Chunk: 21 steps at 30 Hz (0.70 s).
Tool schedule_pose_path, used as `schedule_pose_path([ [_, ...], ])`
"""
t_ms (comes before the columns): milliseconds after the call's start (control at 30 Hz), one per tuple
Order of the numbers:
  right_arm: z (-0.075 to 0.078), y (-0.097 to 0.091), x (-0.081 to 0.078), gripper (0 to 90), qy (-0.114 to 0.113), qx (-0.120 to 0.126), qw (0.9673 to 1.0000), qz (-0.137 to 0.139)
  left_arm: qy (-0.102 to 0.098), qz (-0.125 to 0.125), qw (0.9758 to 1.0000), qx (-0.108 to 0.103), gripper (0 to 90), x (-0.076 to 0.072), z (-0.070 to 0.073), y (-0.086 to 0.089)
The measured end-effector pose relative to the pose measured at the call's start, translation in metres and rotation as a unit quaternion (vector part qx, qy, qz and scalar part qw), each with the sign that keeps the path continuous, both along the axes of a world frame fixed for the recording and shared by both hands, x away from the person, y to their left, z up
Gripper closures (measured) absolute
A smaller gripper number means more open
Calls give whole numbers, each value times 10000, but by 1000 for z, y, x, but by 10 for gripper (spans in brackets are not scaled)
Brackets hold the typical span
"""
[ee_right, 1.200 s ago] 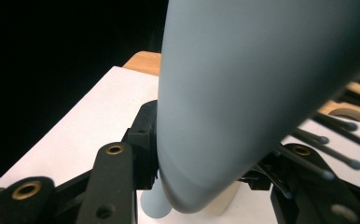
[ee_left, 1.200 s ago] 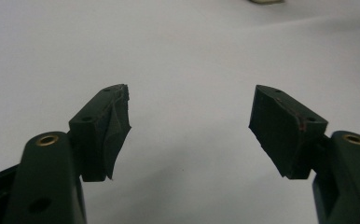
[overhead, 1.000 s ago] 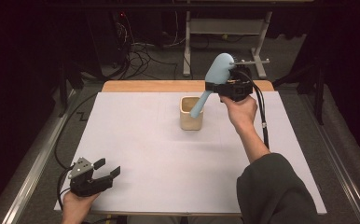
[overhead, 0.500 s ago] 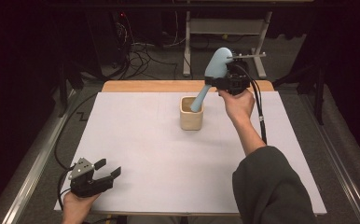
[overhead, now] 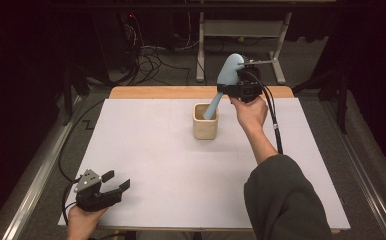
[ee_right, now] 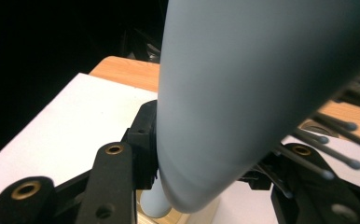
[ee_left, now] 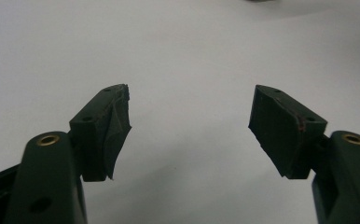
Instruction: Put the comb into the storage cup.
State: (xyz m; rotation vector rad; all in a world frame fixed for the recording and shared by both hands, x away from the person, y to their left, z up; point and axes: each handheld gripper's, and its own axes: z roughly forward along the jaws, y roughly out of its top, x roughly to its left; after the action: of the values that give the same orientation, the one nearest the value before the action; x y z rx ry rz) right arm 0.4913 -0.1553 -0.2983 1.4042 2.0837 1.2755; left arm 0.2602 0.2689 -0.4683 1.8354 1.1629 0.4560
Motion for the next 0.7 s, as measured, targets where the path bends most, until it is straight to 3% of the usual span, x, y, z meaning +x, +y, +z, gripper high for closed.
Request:
schedule_pose_path([
  [700,-17,23,-2,562,9,-403,9991,162,4,37,9999,-95,294,0,1,3],
])
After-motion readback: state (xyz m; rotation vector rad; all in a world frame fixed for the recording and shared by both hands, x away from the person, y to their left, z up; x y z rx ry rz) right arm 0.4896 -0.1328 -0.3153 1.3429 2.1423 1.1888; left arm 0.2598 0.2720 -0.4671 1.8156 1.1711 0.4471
